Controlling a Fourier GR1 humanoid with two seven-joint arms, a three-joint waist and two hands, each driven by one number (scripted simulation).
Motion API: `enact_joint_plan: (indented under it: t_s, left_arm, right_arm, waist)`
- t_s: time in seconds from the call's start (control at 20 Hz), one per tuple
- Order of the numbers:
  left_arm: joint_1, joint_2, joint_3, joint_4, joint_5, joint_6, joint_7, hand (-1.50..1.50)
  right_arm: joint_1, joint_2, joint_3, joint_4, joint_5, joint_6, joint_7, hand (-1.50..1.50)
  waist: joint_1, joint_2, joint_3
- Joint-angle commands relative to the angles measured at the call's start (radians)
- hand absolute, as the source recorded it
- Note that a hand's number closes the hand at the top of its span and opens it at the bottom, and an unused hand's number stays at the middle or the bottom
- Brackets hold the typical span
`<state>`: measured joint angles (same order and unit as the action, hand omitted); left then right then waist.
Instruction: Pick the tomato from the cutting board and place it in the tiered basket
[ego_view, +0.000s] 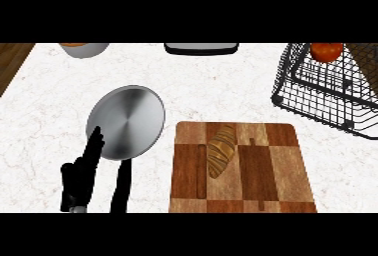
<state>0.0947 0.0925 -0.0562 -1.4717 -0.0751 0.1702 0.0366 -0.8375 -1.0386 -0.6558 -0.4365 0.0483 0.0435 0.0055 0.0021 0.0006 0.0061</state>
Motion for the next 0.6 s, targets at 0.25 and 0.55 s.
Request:
enact_joint_plan:
  t_s: [0.25, 0.55]
  left_arm:
    - [0.045, 0.001, 0.009, 0.028, 0.011, -0.013, -0.009, 0.0]
    - [0.026, -0.015, 0.021, 0.071, -0.006, 0.018, -0.043, 0.0]
  right_arm:
    - [0.299, -0.262, -0.179, 0.195, -0.118, 0.31, -0.147, -1.5]
    - [0.429, -0.347, -0.238, 0.276, -0.162, 0.498, -0.225, -1.5]
  waist:
    - [-0.025, 0.003, -0.001]
    - [-0.028, 0.004, 0.001]
